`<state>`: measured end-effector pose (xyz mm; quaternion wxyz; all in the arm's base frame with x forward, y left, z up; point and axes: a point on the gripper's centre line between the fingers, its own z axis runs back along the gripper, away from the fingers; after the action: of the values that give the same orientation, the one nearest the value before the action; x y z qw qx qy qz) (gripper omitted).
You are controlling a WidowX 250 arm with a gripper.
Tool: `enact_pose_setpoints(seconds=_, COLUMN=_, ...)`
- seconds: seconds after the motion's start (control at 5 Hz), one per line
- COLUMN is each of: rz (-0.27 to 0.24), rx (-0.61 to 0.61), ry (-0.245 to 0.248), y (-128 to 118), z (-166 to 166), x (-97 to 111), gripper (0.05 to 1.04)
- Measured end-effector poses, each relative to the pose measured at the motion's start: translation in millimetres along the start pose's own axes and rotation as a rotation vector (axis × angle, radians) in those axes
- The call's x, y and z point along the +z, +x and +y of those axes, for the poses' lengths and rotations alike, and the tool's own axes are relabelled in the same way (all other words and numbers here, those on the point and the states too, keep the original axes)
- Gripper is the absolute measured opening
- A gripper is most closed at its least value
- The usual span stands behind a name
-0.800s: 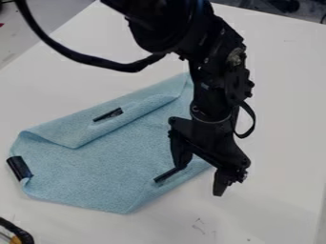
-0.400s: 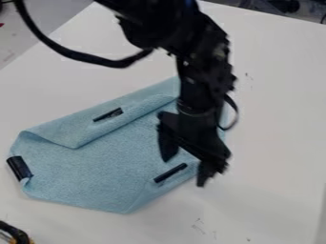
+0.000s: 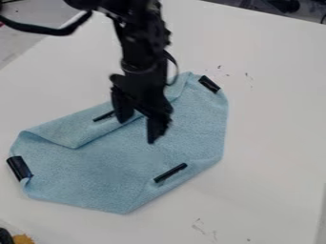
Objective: Unfold the cloth from the center to top left
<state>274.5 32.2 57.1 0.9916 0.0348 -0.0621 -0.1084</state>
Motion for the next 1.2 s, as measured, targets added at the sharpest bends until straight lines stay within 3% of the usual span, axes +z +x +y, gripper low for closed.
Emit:
enact_pose_setpoints(seconds=0.4, rz=-0.009, rx=-0.013, ry=0.016, y=7.3, z=59.6, x=-32.6, gripper=1.001)
enact_pose_setpoints(seconds=0.6, rz=-0.001, rx=-0.023, ry=0.017, y=13.3, z=68.7, x=-43.2, gripper=1.001)
enact_pose_setpoints(seconds=0.8, rz=0.037, rx=-0.029, ry=-0.003, y=13.6, z=69.1, x=-49.9, gripper=0.948)
enact_pose_setpoints(seconds=1.2, rz=0.052, rx=-0.034, ry=-0.028, y=13.0, z=62.8, x=-57.4, gripper=0.38)
